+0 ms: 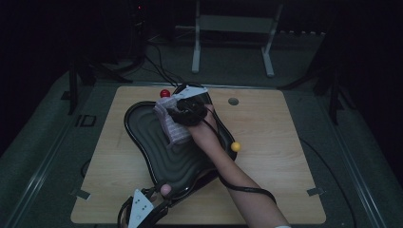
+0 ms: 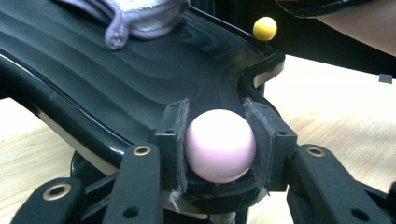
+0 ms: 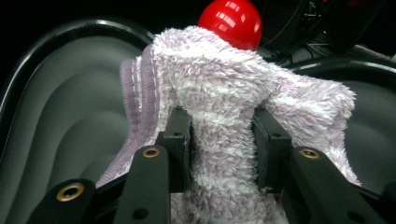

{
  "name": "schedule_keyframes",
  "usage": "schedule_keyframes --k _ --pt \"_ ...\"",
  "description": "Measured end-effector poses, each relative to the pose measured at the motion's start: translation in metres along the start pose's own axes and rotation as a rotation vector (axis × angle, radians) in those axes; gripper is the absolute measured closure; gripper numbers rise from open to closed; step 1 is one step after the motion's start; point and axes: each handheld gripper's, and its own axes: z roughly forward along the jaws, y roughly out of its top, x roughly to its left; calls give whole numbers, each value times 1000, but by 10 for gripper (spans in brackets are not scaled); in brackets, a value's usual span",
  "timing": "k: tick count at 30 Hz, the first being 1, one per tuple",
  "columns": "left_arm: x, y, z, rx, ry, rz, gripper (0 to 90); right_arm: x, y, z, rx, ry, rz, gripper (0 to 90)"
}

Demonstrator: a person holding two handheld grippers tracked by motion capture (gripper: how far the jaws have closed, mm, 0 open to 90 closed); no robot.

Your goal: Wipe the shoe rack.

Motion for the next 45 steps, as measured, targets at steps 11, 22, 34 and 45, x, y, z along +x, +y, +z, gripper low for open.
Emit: schedule_keyframes --k 11,22,34,45 --pt "0 0 0 1 1 1 598 12 -33 -17 -2 9 -20 637" --pt "0 0 0 0 5 0 599 26 -77 -42 2 42 -21 638" --pt "-2 0 0 0 12 1 599 36 -117 -68 31 73 -26 641" --pt "-1 0 0 0 9 -3 598 38 -131 -79 51 94 -15 639"
